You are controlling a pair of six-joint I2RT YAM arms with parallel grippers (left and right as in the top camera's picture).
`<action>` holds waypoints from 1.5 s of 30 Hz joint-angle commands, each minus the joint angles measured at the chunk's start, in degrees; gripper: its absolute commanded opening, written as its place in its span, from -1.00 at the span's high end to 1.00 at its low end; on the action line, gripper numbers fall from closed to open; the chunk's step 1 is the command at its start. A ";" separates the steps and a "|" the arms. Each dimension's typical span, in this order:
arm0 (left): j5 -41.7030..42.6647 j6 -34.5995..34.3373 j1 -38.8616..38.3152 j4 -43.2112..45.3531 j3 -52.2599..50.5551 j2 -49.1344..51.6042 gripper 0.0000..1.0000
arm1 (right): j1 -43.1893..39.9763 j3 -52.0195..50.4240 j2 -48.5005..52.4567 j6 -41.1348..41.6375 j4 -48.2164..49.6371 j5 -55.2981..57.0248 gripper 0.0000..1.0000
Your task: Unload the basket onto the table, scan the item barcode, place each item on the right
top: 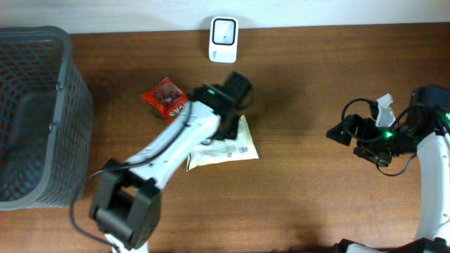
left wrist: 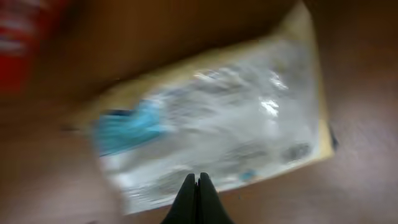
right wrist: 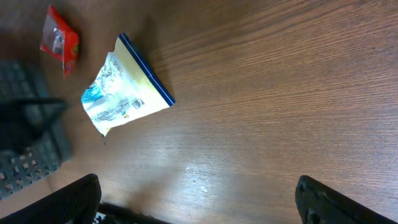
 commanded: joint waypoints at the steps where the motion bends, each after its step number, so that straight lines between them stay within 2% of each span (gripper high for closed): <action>1: -6.25 1.09 2.80 -1.86 0.11 -1.95 1.00 | 0.35 -0.37 -0.90 -0.85 0.24 0.55 -0.97; 4: -5.49 0.44 2.71 0.48 -2.97 -0.57 1.00 | 0.35 -0.37 -0.90 -0.85 0.22 0.55 -0.97; 7: -2.91 0.46 2.67 6.62 -8.68 1.92 1.00 | 0.35 -0.37 -0.90 -0.85 0.22 0.55 -0.97; 10: -3.26 0.46 2.67 7.89 -10.91 4.74 1.00 | 0.35 -0.37 -0.90 -0.85 0.22 0.55 -0.97; 17: -12.66 0.48 2.67 0.90 -9.86 6.62 1.00 | 0.35 -0.37 -0.90 -1.11 0.22 0.52 -0.97; 24: -11.82 0.46 2.67 -11.72 5.18 5.14 1.00 | 0.35 -0.37 -0.90 -1.27 0.22 0.72 -0.97; 27: -10.58 0.46 2.67 -17.09 7.87 4.96 1.00 | 0.35 -0.37 -0.90 -1.27 0.20 0.74 -0.97; 31: -3.63 0.46 2.60 -16.90 2.97 5.03 1.00 | 0.35 -0.37 -0.90 -1.25 0.46 0.74 -0.97; 37: -2.97 0.46 2.62 -9.79 -9.40 5.09 1.00 | 0.35 -0.37 -0.90 -1.27 0.42 0.74 -0.97; 41: -4.68 0.46 2.78 -1.22 -17.44 5.09 1.00 | 0.35 -0.37 -0.90 -1.25 0.44 0.72 -0.97; 45: -4.59 0.50 2.84 -5.16 -16.39 4.90 1.00 | 0.35 -0.37 -0.90 -1.27 0.42 0.74 -0.97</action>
